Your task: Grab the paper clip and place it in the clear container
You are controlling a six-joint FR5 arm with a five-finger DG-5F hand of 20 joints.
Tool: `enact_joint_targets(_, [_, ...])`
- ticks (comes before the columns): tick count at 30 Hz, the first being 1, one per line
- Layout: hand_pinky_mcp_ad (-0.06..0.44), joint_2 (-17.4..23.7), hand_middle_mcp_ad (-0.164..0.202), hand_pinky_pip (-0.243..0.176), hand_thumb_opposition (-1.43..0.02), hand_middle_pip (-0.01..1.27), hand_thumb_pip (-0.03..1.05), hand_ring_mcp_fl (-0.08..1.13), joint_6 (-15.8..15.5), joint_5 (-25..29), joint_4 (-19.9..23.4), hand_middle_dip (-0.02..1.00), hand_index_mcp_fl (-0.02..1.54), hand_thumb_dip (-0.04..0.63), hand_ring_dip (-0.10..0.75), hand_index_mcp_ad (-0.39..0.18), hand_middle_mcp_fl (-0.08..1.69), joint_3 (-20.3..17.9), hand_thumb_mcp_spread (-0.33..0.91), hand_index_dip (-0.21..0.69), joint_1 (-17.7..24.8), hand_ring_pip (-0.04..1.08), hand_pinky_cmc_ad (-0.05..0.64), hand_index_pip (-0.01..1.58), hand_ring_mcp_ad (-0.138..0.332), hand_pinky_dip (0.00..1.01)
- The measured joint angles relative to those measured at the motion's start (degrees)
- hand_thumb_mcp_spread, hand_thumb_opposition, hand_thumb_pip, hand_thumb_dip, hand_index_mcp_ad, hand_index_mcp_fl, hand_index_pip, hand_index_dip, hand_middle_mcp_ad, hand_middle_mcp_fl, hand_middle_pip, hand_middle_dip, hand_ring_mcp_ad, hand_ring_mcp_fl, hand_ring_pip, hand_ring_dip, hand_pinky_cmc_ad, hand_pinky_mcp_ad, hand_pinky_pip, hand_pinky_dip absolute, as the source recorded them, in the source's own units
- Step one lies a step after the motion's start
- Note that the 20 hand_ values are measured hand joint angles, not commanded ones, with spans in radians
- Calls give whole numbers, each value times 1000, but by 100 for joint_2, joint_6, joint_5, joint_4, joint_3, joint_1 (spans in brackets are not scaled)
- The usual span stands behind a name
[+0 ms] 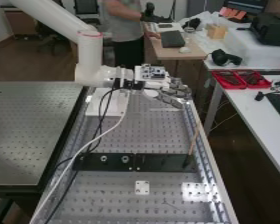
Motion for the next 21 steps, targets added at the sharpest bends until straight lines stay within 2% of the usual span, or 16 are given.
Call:
enact_joint_targets(3, [272,136,73,-63,-834,127,716,3,12,-10,23,187,5,269,110,-175,0,-99,368,82,-41,124,321,1241,115,415])
enact_joint_targets(7, [272,496,72,-75,-820,127,716,3,-42,-59,98,187,-2,269,108,-164,0,-331,335,79,-127,122,325,1180,115,443])
enact_joint_targets(12, [272,1049,75,-91,-798,127,668,3,-179,-164,95,187,0,269,106,-157,0,-596,307,79,-295,122,325,805,115,457])
enact_joint_targets(16, [272,1523,75,-87,-773,127,646,3,-335,-279,-25,187,3,265,110,-140,0,-746,269,79,-495,122,326,421,119,478])
enact_joint_targets(21, [274,2084,75,-105,-757,127,602,3,-557,-421,-347,187,86,241,110,-138,0,-833,267,79,-783,122,328,246,119,476])
